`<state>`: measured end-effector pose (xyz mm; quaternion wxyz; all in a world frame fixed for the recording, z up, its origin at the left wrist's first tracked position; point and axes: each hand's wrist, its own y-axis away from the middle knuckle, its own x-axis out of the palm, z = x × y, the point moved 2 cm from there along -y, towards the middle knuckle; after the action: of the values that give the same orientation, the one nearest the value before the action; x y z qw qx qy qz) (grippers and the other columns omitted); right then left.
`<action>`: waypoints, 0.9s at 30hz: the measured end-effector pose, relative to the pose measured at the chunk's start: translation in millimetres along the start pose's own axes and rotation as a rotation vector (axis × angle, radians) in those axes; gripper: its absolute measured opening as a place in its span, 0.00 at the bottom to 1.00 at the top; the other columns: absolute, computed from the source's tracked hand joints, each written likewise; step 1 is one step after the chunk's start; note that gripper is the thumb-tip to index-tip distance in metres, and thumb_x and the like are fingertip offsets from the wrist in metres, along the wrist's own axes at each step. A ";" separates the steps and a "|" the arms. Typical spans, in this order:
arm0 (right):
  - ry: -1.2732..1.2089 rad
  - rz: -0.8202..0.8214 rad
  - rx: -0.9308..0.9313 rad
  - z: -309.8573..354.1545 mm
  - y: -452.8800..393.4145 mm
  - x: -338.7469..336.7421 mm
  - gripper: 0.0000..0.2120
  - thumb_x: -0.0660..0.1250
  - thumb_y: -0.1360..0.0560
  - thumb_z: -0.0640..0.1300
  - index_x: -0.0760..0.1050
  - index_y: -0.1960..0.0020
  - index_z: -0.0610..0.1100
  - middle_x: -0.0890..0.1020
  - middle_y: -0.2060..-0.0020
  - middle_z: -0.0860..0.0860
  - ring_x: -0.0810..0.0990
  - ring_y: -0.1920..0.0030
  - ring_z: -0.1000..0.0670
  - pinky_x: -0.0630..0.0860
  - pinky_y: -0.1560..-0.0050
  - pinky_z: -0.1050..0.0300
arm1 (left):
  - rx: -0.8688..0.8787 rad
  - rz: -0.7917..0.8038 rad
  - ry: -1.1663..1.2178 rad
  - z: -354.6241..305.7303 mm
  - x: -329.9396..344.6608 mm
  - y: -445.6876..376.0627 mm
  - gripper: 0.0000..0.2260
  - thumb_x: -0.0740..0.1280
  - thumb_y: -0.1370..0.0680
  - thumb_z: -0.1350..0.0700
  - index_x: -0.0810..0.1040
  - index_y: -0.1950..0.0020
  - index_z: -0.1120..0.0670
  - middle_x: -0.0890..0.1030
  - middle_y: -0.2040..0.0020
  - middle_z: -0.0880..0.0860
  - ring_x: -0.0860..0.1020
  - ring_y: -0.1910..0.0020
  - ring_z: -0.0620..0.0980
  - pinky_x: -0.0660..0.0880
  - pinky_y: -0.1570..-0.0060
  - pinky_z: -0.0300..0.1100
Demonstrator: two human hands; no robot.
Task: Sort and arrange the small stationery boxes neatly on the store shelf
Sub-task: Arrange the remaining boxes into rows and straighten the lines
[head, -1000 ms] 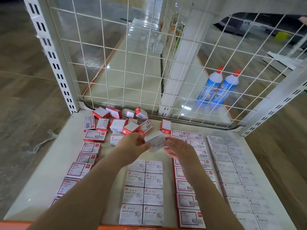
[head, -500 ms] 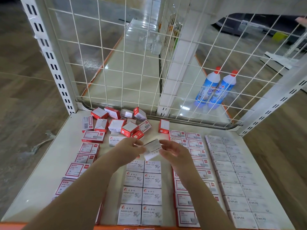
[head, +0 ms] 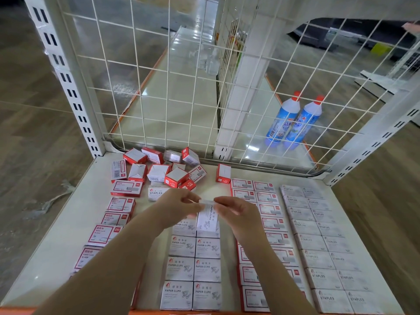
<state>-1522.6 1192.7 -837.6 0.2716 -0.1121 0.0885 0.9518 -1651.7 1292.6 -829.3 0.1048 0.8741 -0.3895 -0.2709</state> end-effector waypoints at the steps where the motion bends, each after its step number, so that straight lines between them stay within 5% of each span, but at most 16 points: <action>1: -0.024 -0.002 0.004 -0.1 -0.4 -0.5 0.08 0.70 0.28 0.37 0.80 0.51 0.45 0.82 0.58 0.57 0.80 0.58 0.64 0.71 0.60 0.76 | -0.017 -0.002 0.020 -0.4 0.4 -0.8 0.06 0.67 0.24 0.56 0.77 0.48 0.56 0.81 0.58 0.50 0.79 0.58 0.45 0.76 0.54 0.37; 6: 0.013 0.152 0.034 -7.2 5.2 3.5 0.13 0.69 0.28 0.40 0.74 0.45 0.50 0.82 0.51 0.54 0.79 0.48 0.57 0.76 0.49 0.66 | -0.159 -0.117 0.331 -5.3 -2.4 -0.9 0.04 0.65 0.23 0.59 0.77 0.56 0.59 0.81 0.60 0.53 0.80 0.62 0.46 0.77 0.52 0.41; 11: -0.054 0.137 0.026 -9.9 4.6 11.9 0.19 0.72 0.31 0.36 0.73 0.44 0.49 0.79 0.58 0.55 0.79 0.54 0.59 0.76 0.50 0.67 | -0.215 -0.180 0.515 -8.0 -4.5 2.3 0.06 0.65 0.22 0.60 0.77 0.59 0.58 0.82 0.59 0.55 0.80 0.61 0.48 0.78 0.51 0.43; 17: -0.021 0.010 -0.049 -8.1 2.0 8.1 0.18 0.72 0.31 0.35 0.72 0.48 0.54 0.82 0.51 0.57 0.80 0.49 0.57 0.77 0.49 0.66 | -0.260 -0.087 0.486 -6.1 -2.0 1.9 0.04 0.64 0.22 0.61 0.76 0.57 0.57 0.82 0.58 0.55 0.81 0.59 0.50 0.78 0.51 0.44; 27: 0.087 0.084 -0.092 -14.9 3.0 2.3 0.20 0.68 0.27 0.35 0.71 0.40 0.52 0.80 0.48 0.60 0.78 0.45 0.59 0.74 0.48 0.70 | -0.341 -0.004 0.325 2.7 -2.4 1.3 0.05 0.67 0.25 0.64 0.77 0.57 0.54 0.82 0.53 0.54 0.79 0.56 0.48 0.76 0.54 0.41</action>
<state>-1523.6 1187.9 -852.2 0.2217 -0.1617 0.0610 0.9597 -1655.3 1293.5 -830.1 0.3117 0.8767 -0.3141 -0.1888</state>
